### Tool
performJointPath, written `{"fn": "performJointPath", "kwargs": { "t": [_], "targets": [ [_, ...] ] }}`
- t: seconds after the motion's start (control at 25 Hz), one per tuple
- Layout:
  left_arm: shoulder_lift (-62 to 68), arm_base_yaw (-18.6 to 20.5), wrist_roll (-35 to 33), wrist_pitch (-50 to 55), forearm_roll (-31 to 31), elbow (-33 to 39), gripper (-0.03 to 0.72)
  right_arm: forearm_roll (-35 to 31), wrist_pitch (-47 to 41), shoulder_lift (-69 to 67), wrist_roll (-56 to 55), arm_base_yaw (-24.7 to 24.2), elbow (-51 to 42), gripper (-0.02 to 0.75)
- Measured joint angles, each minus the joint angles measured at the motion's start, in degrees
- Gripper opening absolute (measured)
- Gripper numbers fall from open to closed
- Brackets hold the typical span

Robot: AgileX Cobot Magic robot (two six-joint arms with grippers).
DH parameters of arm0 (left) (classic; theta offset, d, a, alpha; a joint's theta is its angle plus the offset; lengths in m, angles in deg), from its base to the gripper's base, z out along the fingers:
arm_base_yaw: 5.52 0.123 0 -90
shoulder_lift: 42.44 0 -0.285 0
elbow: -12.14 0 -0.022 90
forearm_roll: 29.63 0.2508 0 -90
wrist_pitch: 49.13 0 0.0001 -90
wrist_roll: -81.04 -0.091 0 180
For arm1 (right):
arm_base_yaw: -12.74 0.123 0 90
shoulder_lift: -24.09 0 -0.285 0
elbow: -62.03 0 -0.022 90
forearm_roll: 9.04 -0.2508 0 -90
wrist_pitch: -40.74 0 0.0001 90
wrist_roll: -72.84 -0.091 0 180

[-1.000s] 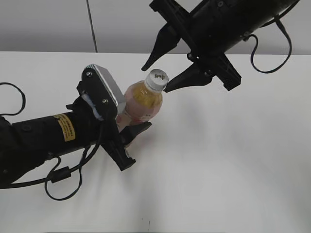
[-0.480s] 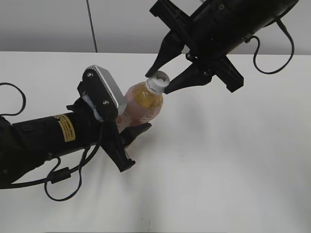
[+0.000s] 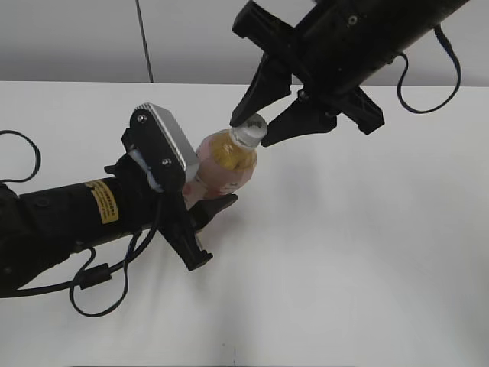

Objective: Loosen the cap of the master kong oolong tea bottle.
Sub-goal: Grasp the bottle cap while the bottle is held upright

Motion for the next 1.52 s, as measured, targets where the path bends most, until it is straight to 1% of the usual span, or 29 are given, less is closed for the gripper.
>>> {"fn": "performJointPath", "kwargs": {
  "t": [0.08,0.2,0.64,0.88,1.04,1.16,1.32,1.44,1.52],
  "targets": [
    [0.0,0.0,0.0,0.0,0.0,0.0,0.389,0.3,0.0,0.0,4.3,0.0,0.0,0.279],
    [0.0,0.0,-0.1,0.0,0.0,0.1,0.389,0.6,0.0,0.0,15.0,0.0,0.0,0.279],
    [0.0,0.0,-0.2,0.0,0.2,0.1,0.389,1.2,-0.2,0.0,73.6,0.0,0.0,0.275],
    [0.0,0.0,-0.2,-0.2,0.2,0.2,0.389,0.5,-0.2,0.0,101.8,0.0,0.1,0.275],
    [0.0,0.1,-0.1,-1.0,-0.5,0.2,0.389,-1.3,1.5,0.0,117.1,0.0,0.1,0.272],
    [0.0,0.1,0.1,-1.6,-1.2,0.2,0.389,-2.3,2.1,0.0,127.1,0.0,0.1,0.272],
    [0.0,0.1,0.3,-1.8,-1.2,0.2,0.389,-1.9,2.5,0.0,136.0,0.0,0.1,0.272],
    [0.0,0.1,0.3,-1.8,-1.2,0.2,0.389,-1.7,2.6,0.1,140.6,0.0,0.1,0.272],
    [0.0,0.1,0.3,-2.1,-1.3,0.2,0.389,-1.7,2.6,0.4,141.7,0.0,0.1,0.272]
  ]
}}
